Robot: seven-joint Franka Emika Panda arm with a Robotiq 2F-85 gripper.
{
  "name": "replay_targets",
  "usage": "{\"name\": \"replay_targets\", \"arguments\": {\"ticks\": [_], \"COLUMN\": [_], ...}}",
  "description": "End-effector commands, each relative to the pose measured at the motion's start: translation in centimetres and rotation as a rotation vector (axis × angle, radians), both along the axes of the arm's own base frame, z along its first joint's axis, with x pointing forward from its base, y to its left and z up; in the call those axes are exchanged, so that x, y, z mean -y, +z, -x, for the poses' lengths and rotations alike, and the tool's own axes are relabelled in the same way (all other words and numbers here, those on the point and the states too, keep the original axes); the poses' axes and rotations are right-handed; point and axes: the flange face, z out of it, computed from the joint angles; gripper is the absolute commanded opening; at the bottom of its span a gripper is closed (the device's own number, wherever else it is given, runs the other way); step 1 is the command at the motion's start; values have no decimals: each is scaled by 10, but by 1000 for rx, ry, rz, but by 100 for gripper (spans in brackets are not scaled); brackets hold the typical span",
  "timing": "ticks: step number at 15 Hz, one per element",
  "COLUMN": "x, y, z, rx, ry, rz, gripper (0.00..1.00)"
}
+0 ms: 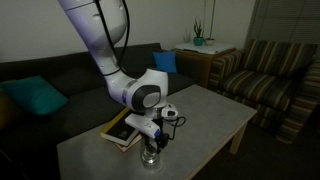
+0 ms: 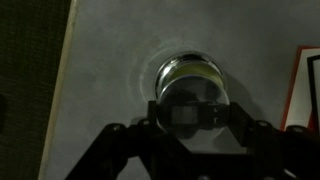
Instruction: Pick the lid on the table and put it on the silver bottle
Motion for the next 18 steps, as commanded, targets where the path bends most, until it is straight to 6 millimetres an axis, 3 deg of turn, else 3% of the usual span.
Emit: {"name": "replay_targets", "arguments": {"ticks": [1,18], "x": [2,3], "y": [-6,-9], "z": [-3,11], "rx": [-10,-77], "ry": [16,10], "rz": [-30,-36], "gripper": [45,45]}}
